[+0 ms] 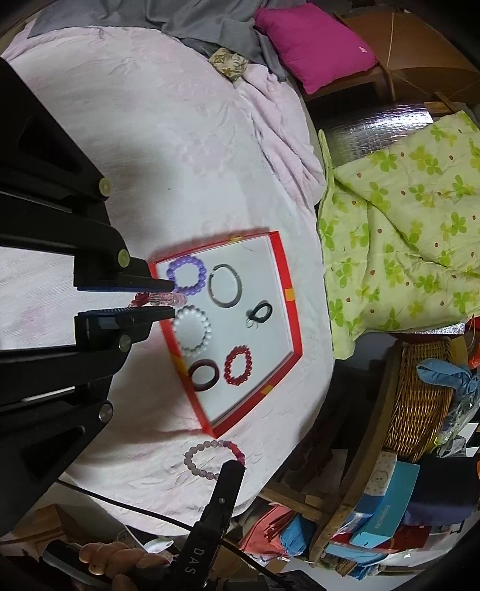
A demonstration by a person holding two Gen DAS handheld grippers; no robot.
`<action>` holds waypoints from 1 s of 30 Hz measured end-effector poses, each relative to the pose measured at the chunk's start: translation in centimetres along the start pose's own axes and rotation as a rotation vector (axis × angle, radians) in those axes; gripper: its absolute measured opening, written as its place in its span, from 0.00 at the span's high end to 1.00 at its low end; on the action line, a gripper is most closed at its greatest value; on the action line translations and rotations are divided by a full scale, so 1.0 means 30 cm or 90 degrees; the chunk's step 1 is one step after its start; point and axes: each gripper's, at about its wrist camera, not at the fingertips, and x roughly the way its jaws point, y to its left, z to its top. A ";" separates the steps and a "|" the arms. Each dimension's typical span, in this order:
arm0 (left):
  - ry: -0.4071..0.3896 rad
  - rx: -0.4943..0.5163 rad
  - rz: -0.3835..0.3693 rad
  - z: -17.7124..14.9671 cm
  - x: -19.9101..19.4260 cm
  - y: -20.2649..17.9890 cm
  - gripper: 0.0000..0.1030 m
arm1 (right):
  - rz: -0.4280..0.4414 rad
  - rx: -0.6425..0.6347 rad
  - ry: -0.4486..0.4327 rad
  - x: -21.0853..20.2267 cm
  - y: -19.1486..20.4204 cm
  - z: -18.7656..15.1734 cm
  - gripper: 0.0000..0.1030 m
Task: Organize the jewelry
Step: 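Carry the pink bead bracelet into the tray with the left gripper while the right carries the pink-white one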
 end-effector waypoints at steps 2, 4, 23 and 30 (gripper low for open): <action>-0.001 0.004 0.002 0.016 0.014 -0.001 0.93 | 0.001 -0.010 -0.003 0.019 0.009 0.019 0.92; -0.003 0.009 0.005 0.034 0.031 -0.002 0.93 | 0.003 -0.014 -0.006 0.030 0.016 0.032 0.92; 0.009 0.041 0.017 0.166 0.238 -0.022 0.93 | -0.013 -0.022 0.000 0.245 -0.056 0.199 0.92; 0.020 0.057 0.026 0.209 0.342 -0.016 0.93 | -0.026 -0.022 0.017 0.364 -0.101 0.259 0.92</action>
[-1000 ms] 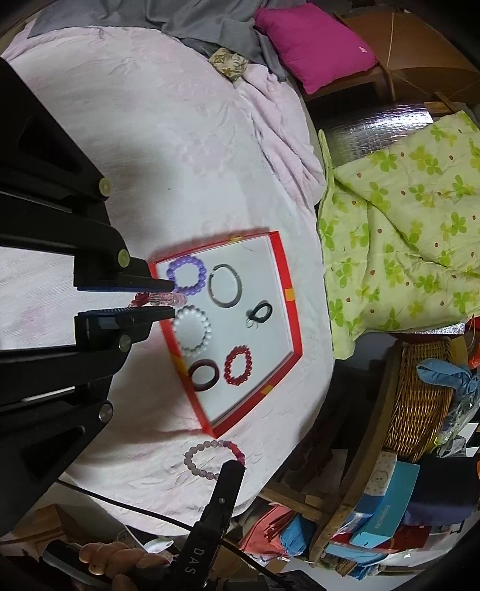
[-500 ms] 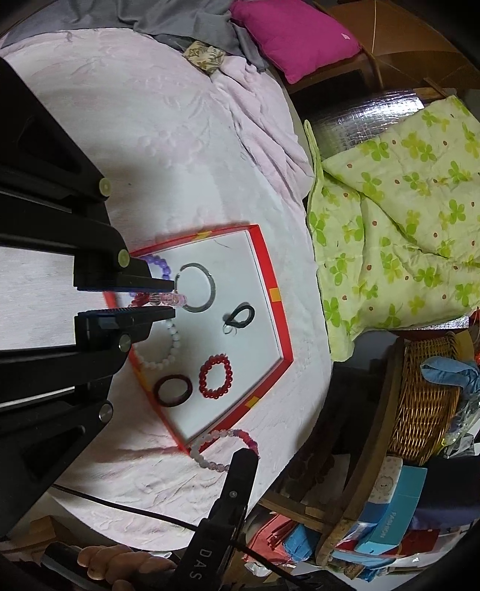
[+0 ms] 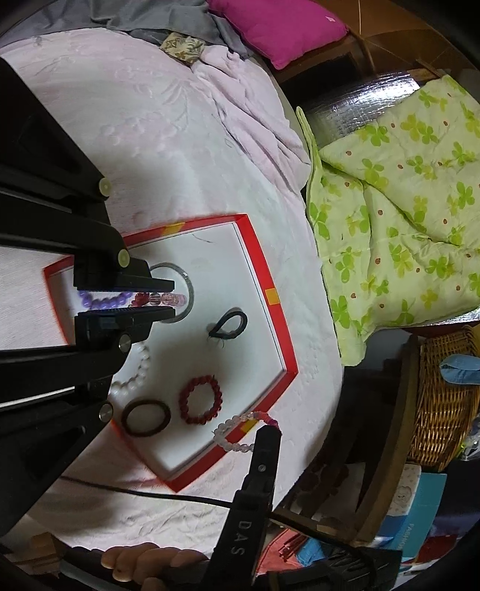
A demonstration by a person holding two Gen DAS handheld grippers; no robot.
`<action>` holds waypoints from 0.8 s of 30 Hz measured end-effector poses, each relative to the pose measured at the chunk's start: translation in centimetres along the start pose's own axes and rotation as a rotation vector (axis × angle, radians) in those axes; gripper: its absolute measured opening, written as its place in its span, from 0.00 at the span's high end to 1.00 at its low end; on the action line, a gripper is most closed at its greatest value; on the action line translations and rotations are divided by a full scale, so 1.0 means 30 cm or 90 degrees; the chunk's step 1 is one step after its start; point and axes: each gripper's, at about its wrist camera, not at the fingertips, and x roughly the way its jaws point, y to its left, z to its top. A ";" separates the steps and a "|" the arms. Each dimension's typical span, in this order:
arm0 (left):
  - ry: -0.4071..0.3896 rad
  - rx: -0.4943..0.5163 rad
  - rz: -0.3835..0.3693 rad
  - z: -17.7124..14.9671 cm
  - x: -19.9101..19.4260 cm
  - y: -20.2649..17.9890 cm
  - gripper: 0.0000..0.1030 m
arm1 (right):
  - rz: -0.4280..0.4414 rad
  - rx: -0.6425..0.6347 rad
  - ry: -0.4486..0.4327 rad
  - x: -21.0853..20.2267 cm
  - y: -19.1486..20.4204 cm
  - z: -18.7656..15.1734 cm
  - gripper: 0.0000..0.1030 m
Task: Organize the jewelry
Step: 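Carry the pink bead bracelet into the tray with the left gripper while the right carries the pink-white one, then open both grippers to drop the two bracelets inside the tray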
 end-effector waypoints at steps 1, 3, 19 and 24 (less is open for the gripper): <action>0.002 0.002 0.001 0.008 0.018 0.003 0.93 | -0.002 0.001 0.004 0.019 -0.007 0.009 0.92; 0.009 0.003 0.005 0.032 0.067 0.020 0.93 | -0.007 0.004 0.012 0.062 -0.023 0.028 0.92; 0.112 -0.037 -0.025 0.147 0.450 0.133 0.83 | -0.074 0.060 0.106 0.362 -0.155 0.089 0.91; 0.080 -0.038 -0.002 0.126 0.346 0.126 0.47 | -0.073 0.070 0.090 0.294 -0.162 0.086 0.67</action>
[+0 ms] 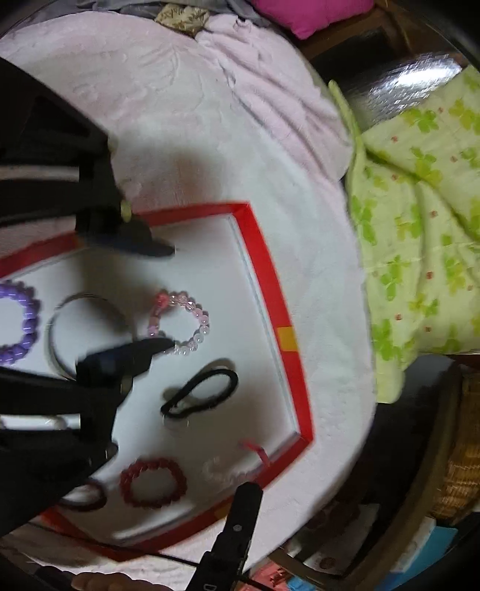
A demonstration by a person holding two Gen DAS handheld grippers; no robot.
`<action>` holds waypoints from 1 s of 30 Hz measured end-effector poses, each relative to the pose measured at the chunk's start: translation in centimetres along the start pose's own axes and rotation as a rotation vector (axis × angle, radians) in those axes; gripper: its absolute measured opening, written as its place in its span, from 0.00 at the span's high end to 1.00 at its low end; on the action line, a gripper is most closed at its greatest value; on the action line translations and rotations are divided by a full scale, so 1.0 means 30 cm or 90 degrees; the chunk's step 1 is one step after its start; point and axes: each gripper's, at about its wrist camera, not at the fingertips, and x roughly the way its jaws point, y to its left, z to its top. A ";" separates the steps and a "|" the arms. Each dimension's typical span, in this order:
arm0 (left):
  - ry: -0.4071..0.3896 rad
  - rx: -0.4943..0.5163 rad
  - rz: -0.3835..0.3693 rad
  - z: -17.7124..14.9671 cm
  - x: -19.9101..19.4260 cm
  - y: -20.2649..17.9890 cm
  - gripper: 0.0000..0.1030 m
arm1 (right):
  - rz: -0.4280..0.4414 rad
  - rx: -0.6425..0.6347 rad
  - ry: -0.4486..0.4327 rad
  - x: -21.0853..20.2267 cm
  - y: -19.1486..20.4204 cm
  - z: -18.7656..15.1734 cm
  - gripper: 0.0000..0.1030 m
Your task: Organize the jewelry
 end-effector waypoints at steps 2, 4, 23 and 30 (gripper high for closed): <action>-0.021 0.001 0.021 -0.030 -0.087 -0.006 0.41 | 0.007 -0.020 -0.023 -0.080 0.013 -0.023 0.63; -0.039 -0.002 0.045 -0.073 -0.188 -0.017 0.36 | -0.005 -0.045 -0.037 -0.150 0.036 -0.048 0.63; -0.189 -0.130 0.163 -0.467 -0.953 -0.076 0.24 | -0.017 -0.123 -0.125 -0.873 0.353 -0.502 0.36; -0.200 -0.140 0.177 -0.548 -1.034 -0.093 0.23 | -0.067 -0.095 -0.120 -0.909 0.408 -0.591 0.36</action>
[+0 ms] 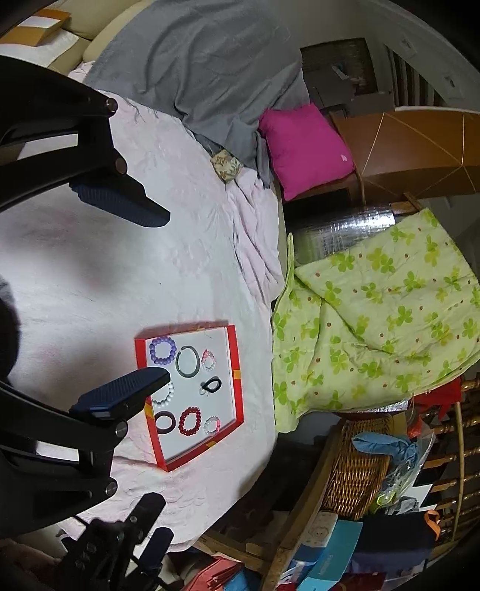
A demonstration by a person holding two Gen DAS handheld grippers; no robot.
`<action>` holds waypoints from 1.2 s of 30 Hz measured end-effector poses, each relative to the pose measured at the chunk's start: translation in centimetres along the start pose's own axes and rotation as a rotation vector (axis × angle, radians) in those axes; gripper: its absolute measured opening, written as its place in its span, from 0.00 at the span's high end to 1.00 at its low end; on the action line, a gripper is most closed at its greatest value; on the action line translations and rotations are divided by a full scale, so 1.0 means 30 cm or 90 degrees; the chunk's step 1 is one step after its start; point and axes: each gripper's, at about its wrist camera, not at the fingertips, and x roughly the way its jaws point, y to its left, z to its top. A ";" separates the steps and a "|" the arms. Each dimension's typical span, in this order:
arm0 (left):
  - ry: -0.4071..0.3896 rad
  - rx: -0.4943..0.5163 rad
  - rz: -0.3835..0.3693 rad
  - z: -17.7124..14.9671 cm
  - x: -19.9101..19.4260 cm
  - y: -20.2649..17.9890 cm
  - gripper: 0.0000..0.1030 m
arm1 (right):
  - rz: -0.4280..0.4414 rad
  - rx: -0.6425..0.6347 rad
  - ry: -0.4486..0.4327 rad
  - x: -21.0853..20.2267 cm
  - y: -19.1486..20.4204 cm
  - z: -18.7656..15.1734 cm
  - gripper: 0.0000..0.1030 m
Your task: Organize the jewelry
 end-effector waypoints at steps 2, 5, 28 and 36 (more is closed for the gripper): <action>0.000 -0.006 0.002 -0.015 -0.011 0.003 0.23 | -0.021 0.001 -0.003 -0.006 0.012 -0.016 0.36; 0.006 -0.006 0.006 -0.036 -0.012 0.001 0.23 | -0.049 -0.017 -0.005 -0.010 0.038 -0.043 0.36; 0.008 -0.002 0.006 -0.028 0.002 -0.007 0.23 | -0.073 -0.007 -0.016 -0.005 0.015 -0.013 0.35; 0.014 -0.006 0.001 -0.035 0.012 -0.003 0.23 | -0.073 0.003 -0.013 0.003 0.007 -0.011 0.35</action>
